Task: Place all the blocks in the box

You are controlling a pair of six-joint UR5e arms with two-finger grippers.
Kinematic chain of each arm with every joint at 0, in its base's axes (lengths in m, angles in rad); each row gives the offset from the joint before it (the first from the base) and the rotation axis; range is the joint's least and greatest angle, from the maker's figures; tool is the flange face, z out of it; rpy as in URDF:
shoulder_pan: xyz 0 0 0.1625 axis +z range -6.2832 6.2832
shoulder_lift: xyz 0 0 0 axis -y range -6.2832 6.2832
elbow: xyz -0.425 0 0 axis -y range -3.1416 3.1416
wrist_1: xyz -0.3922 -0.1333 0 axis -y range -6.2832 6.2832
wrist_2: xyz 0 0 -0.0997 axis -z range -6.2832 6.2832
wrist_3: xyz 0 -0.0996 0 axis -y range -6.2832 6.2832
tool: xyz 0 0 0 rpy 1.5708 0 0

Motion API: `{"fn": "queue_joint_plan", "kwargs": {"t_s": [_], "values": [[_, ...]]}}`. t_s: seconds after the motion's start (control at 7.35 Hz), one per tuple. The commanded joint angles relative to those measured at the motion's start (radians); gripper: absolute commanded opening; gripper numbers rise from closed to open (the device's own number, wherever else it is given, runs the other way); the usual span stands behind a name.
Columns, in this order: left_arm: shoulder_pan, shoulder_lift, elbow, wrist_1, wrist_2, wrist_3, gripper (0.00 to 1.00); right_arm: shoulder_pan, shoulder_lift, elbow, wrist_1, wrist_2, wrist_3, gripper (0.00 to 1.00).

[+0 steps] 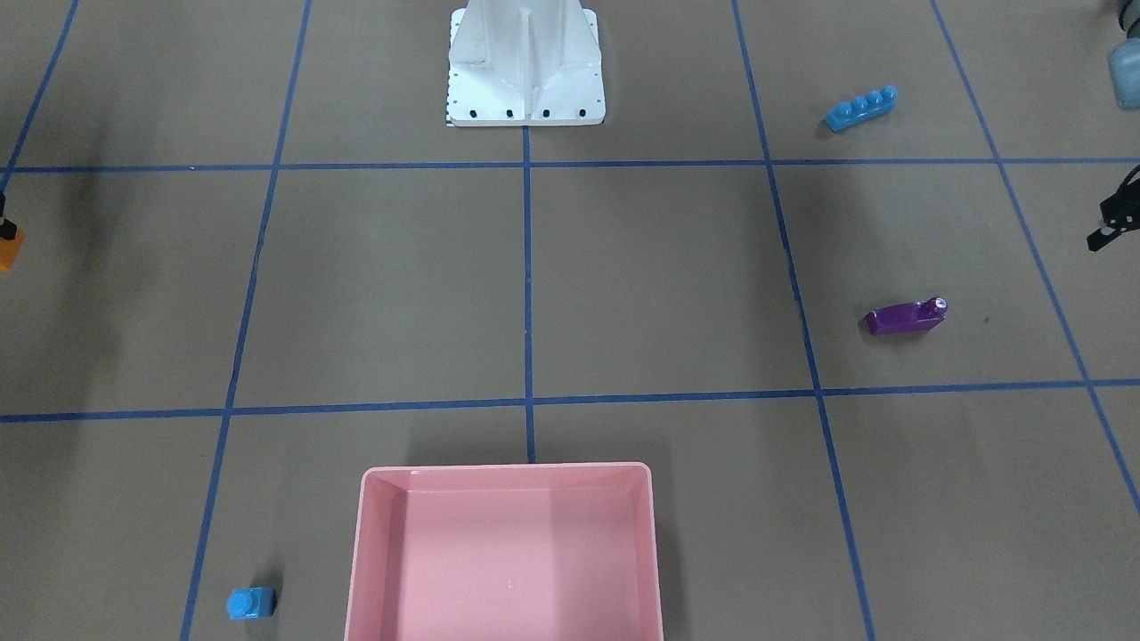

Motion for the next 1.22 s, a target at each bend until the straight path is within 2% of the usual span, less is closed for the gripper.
{"fn": "queue_joint_plan", "kwargs": {"t_s": [0.0, 0.41, 0.82, 1.09], "values": [[0.085, -0.001, 0.0, -0.169, 0.022, -0.011, 1.0, 0.006, 0.102, 0.0, 0.001, -0.004, 0.01, 0.0], [0.235, -0.032, -0.027, -0.185, 0.175, 0.115, 1.0, 0.003, 0.282, -0.039, -0.002, -0.008, 0.039, 0.0], [0.341, -0.055, -0.027, -0.185, 0.217, 0.143, 1.0, -0.047, 0.522, -0.16, -0.002, -0.011, 0.235, 0.0], [0.39, -0.059, -0.021, -0.185, 0.28, 0.198, 1.0, -0.085, 0.622, -0.201, 0.0, -0.013, 0.387, 0.0]]}}
